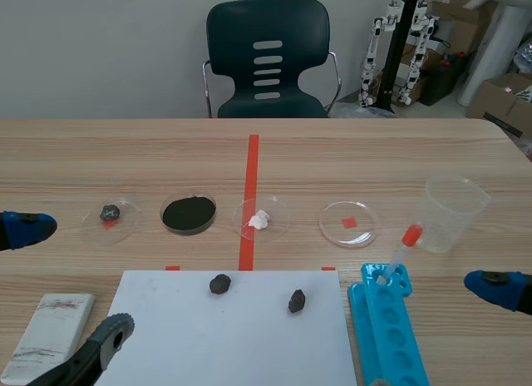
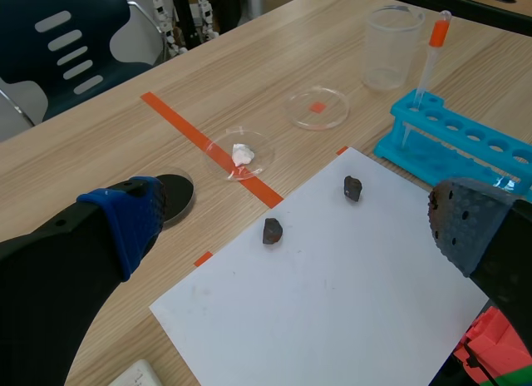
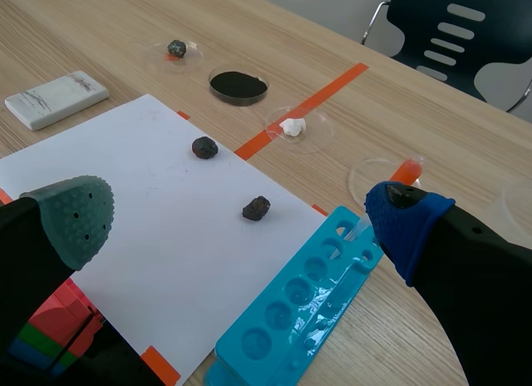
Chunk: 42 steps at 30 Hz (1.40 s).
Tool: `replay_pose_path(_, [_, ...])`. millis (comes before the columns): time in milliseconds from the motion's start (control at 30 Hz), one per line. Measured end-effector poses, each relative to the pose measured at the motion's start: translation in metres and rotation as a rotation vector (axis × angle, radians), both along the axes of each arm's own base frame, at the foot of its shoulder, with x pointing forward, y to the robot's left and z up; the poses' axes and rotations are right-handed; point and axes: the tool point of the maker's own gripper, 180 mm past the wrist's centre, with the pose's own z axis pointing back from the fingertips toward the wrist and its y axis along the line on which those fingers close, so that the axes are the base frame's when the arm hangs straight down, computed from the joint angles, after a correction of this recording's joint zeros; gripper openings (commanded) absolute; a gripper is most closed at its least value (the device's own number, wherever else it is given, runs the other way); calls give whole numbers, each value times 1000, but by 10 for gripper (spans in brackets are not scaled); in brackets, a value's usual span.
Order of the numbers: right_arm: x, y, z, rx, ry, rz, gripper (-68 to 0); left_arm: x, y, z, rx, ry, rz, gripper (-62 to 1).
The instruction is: Pick up the right mineral with the left hand
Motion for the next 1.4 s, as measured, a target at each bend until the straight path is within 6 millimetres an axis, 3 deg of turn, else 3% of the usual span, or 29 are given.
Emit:
replay_pose_path(833, [0, 0, 0, 0, 0, 0, -37, -1, -1, -1, -2, 5, -6, 14])
replay_pose_path(1133, [0, 0, 0, 0, 0, 0, -37, 5, 8, -38, 175, 146, 11, 14])
replay_pose_path(1400, [0, 0, 0, 0, 0, 0, -37, 19, -29, -53, 184, 211, -33, 14])
